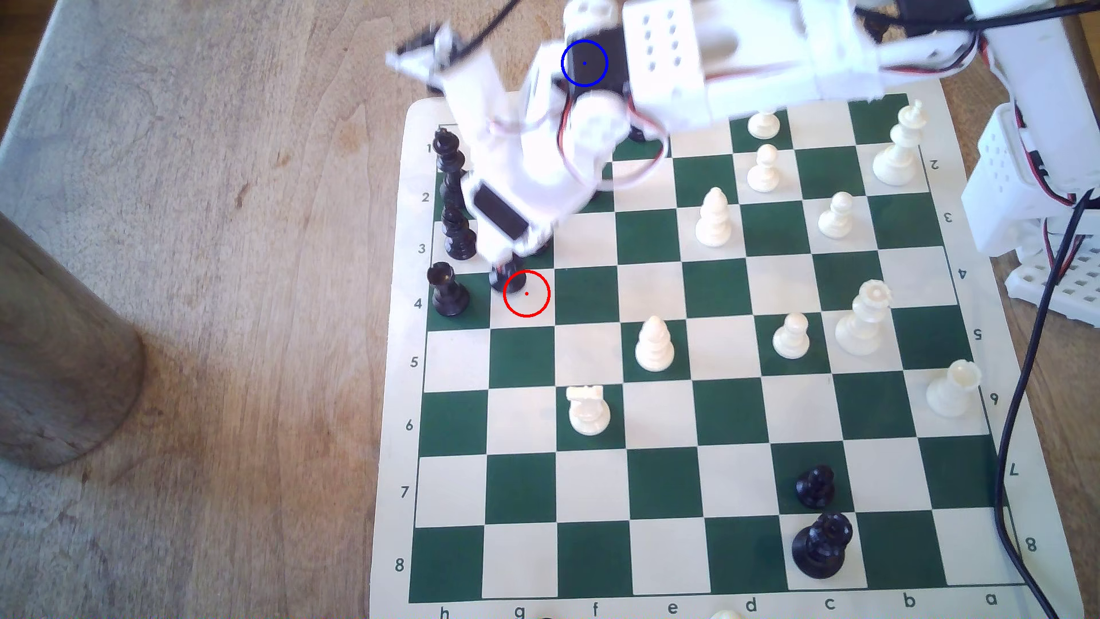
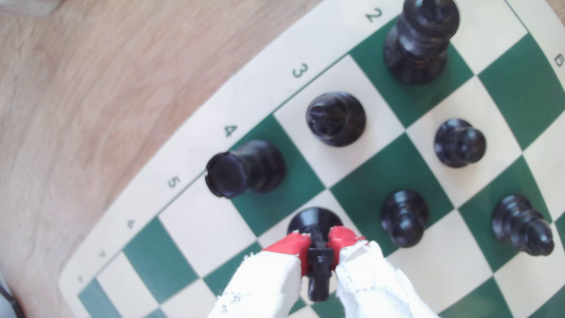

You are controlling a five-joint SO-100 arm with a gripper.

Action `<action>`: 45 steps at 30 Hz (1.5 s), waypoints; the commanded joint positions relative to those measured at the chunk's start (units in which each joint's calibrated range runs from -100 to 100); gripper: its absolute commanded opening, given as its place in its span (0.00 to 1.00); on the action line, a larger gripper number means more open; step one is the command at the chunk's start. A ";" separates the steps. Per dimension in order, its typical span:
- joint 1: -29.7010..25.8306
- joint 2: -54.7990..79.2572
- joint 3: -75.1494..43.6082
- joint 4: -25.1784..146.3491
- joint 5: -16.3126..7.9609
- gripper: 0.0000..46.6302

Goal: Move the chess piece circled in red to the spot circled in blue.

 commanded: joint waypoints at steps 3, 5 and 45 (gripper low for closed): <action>0.40 -12.31 -16.60 10.68 -0.83 0.01; 0.56 -12.31 -25.21 16.74 -1.03 0.01; 25.82 7.73 -33.28 19.36 4.10 0.01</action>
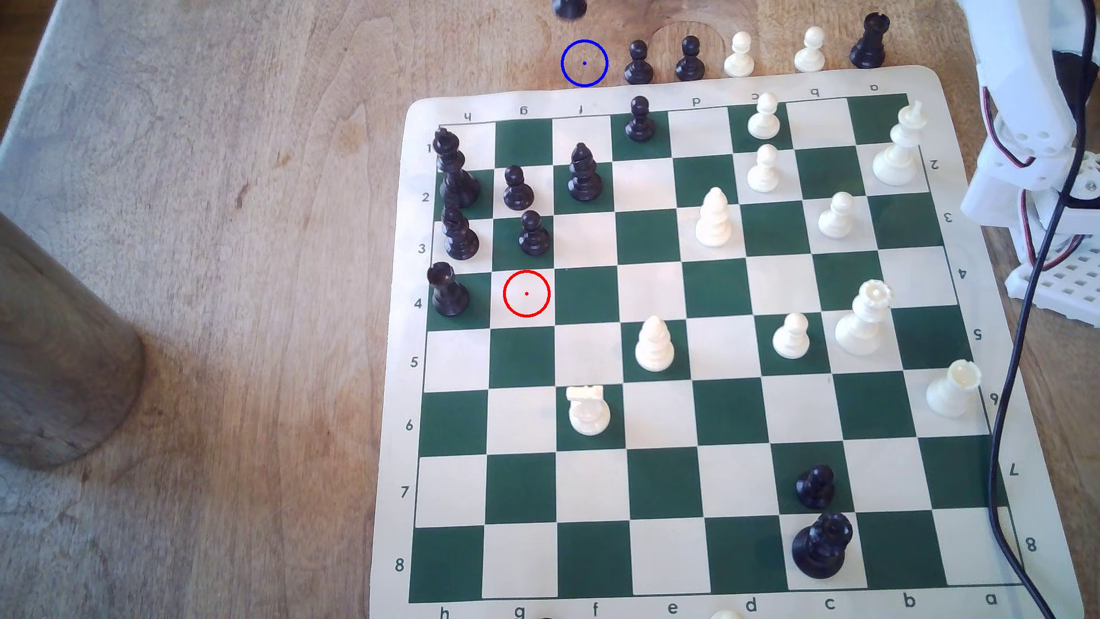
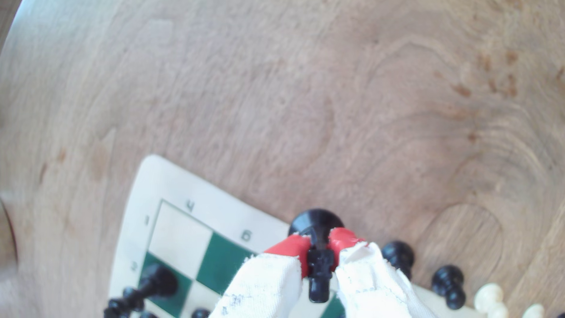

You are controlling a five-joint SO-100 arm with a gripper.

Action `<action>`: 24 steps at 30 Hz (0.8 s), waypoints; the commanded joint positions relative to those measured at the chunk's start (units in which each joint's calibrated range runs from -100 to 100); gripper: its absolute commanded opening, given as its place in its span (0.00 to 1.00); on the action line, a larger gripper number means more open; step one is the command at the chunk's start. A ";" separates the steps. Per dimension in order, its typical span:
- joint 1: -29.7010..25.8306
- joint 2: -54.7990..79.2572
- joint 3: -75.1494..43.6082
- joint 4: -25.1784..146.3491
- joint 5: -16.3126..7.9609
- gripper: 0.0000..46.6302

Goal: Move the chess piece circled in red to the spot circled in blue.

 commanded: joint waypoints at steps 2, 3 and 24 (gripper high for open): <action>-0.35 1.12 -5.17 -0.40 0.83 0.01; 0.04 2.40 -5.27 -0.40 1.03 0.01; -1.21 8.26 -8.80 -0.15 0.78 0.01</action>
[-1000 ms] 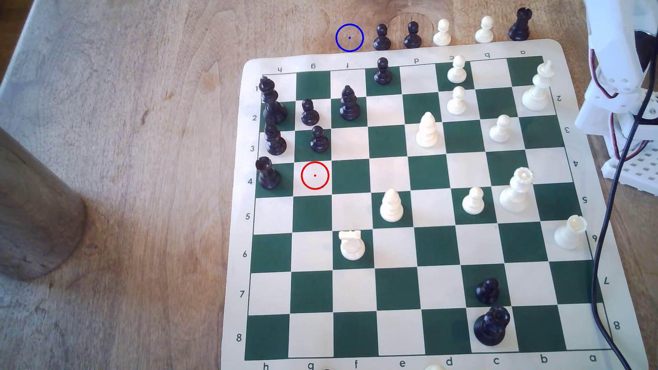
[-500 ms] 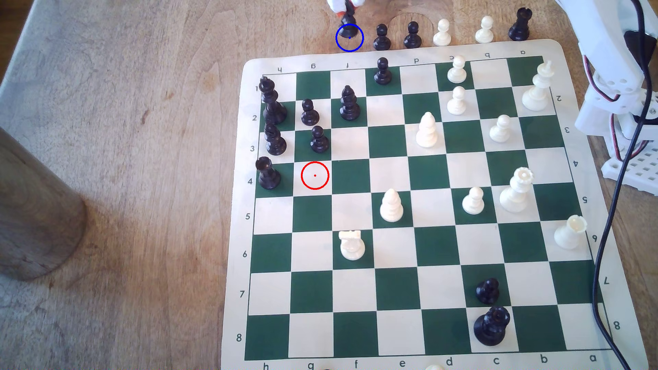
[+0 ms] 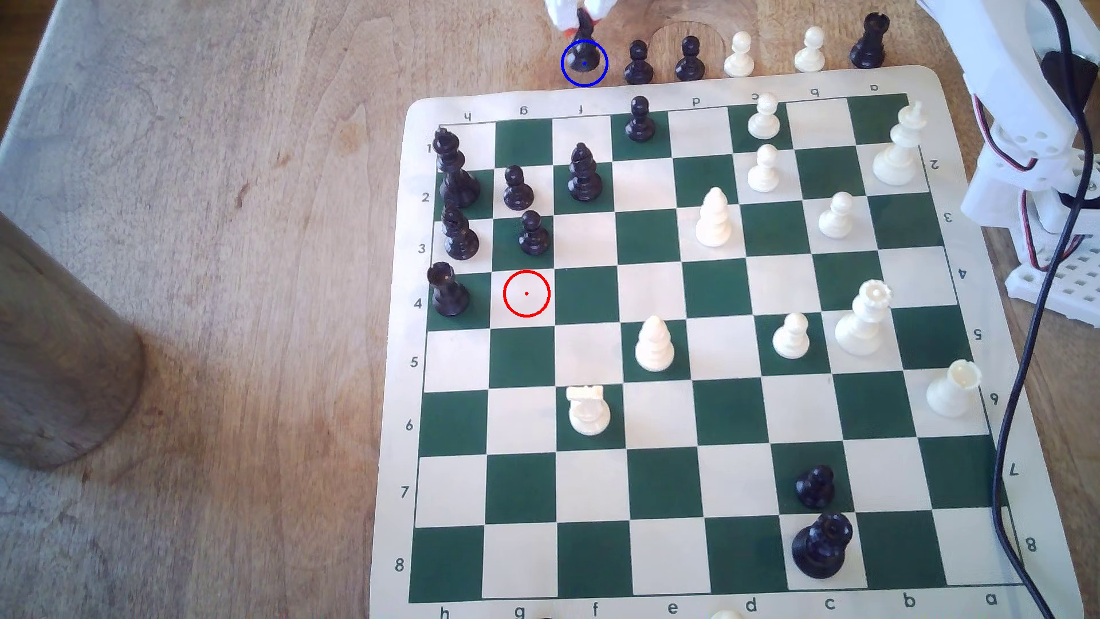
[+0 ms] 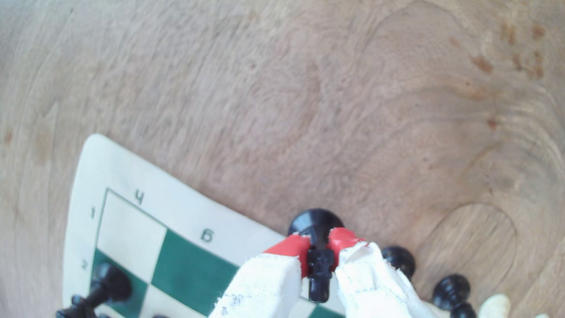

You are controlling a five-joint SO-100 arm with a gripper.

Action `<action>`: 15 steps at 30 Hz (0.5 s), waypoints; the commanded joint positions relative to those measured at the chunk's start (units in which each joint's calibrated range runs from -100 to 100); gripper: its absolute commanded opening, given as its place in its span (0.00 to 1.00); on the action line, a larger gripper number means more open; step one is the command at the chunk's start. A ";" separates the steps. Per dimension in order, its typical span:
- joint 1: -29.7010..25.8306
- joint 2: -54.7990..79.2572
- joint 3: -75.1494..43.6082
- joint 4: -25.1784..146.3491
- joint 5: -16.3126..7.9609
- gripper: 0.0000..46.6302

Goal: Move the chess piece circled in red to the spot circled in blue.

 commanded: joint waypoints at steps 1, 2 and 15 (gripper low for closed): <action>-0.84 -0.28 -7.18 0.26 -0.34 0.01; -0.84 0.06 -7.63 0.58 -0.34 0.01; -0.53 22.47 -49.70 15.82 0.39 0.01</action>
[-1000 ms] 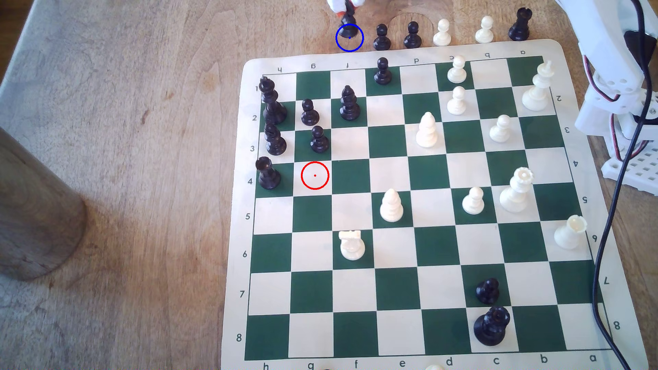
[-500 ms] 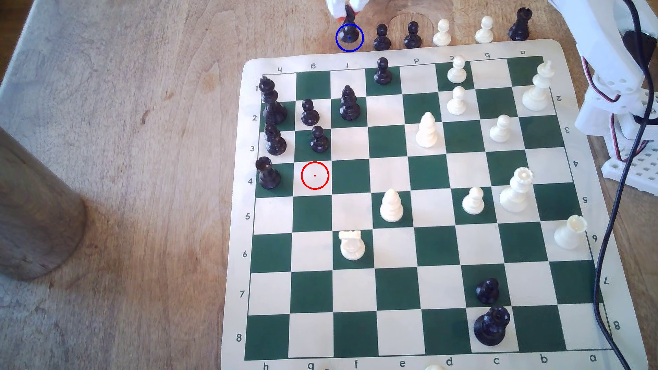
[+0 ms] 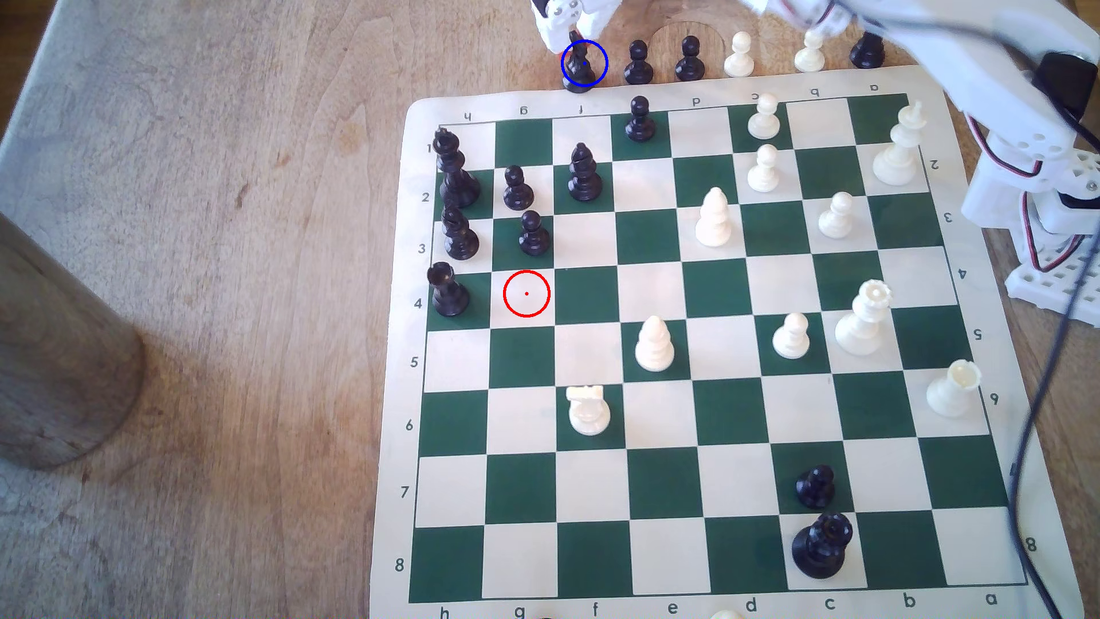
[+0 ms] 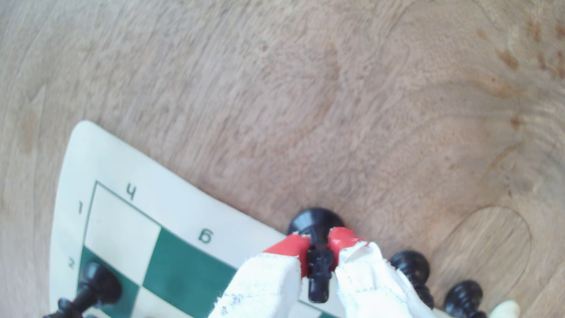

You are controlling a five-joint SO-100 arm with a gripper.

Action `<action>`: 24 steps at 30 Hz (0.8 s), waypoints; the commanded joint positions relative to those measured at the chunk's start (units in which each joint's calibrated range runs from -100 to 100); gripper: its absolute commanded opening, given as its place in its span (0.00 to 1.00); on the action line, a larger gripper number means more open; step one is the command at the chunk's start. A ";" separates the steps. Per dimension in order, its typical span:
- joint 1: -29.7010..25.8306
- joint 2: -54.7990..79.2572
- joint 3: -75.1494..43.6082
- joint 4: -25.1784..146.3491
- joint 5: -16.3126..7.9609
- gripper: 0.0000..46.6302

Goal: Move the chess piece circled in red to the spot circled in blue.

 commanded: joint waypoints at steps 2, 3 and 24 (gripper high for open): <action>0.66 0.51 -12.10 1.63 0.10 0.01; 0.74 0.51 -12.10 1.71 0.15 0.01; 1.68 -1.44 -12.10 2.28 -1.03 0.36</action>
